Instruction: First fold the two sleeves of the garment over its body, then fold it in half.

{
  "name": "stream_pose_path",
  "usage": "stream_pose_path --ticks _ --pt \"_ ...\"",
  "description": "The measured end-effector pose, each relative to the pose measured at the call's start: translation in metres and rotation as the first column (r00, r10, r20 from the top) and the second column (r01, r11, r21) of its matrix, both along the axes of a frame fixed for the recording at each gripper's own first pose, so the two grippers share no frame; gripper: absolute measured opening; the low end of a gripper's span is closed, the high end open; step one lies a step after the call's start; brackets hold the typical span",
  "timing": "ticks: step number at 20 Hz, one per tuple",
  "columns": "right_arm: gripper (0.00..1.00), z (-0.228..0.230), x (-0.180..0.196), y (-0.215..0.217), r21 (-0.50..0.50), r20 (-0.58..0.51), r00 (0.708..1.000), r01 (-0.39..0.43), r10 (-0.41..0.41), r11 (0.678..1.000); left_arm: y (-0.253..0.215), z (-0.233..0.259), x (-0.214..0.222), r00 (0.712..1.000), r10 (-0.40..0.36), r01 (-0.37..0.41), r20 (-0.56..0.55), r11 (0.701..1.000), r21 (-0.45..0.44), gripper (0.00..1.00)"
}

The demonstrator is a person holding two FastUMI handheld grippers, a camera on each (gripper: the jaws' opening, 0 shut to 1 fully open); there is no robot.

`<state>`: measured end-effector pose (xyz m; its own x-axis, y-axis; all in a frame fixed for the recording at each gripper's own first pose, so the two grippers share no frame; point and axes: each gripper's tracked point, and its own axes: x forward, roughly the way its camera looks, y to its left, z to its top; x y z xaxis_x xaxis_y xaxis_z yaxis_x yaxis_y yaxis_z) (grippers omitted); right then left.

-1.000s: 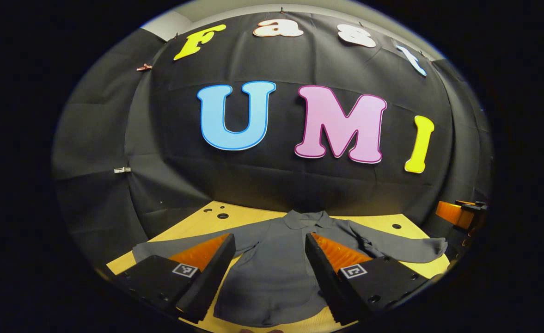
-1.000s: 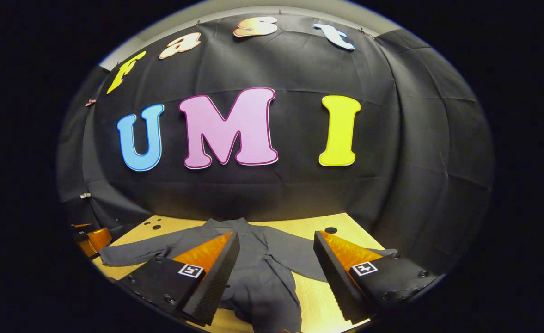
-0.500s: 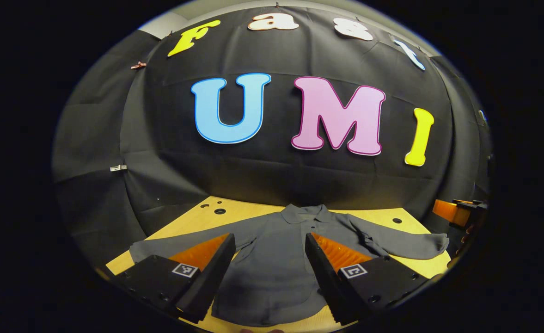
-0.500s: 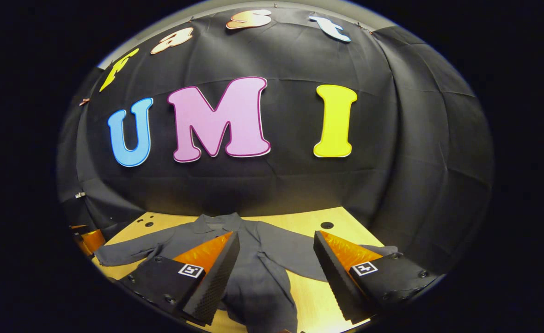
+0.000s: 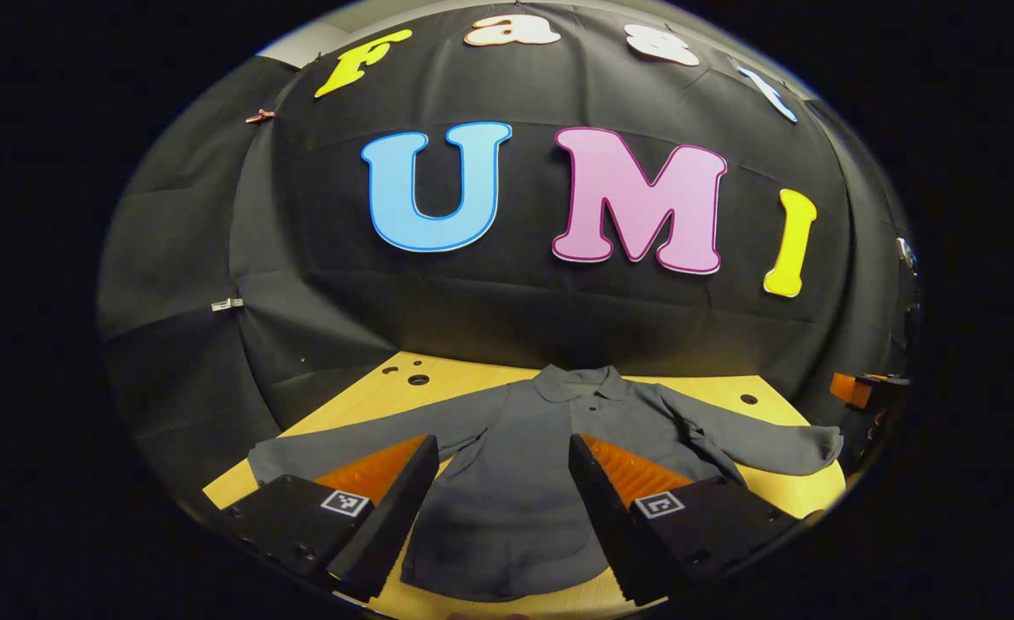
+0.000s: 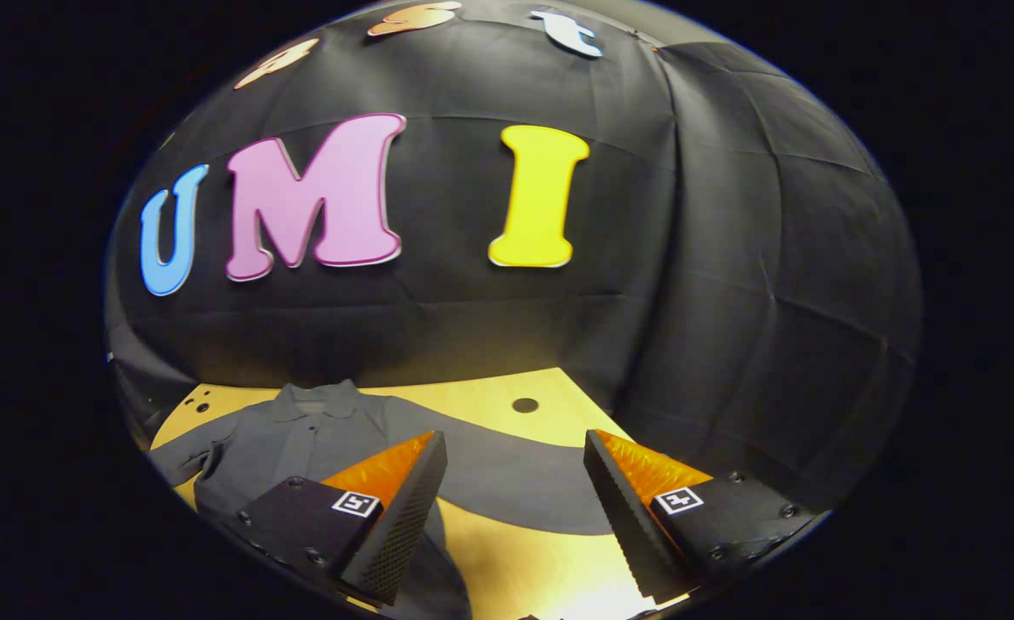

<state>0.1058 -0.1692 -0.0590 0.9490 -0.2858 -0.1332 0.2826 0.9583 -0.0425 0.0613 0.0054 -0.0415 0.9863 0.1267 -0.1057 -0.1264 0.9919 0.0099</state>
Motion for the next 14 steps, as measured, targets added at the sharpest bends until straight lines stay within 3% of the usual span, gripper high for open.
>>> stream_pose_path --ticks 7,14 --pt "0.99 -0.027 0.003 -0.084 0.038 -0.060 0.982 0.179 -0.177 0.983 0.003 -0.014 0.000 0.998 0.013 -0.015 -0.056 1.000 -0.020 0.96" --pt "1.00 -0.063 0.013 -0.138 0.033 -0.132 0.953 0.278 -0.272 0.960 0.007 -0.022 0.002 0.995 0.014 -0.014 -0.097 1.000 0.006 0.96"
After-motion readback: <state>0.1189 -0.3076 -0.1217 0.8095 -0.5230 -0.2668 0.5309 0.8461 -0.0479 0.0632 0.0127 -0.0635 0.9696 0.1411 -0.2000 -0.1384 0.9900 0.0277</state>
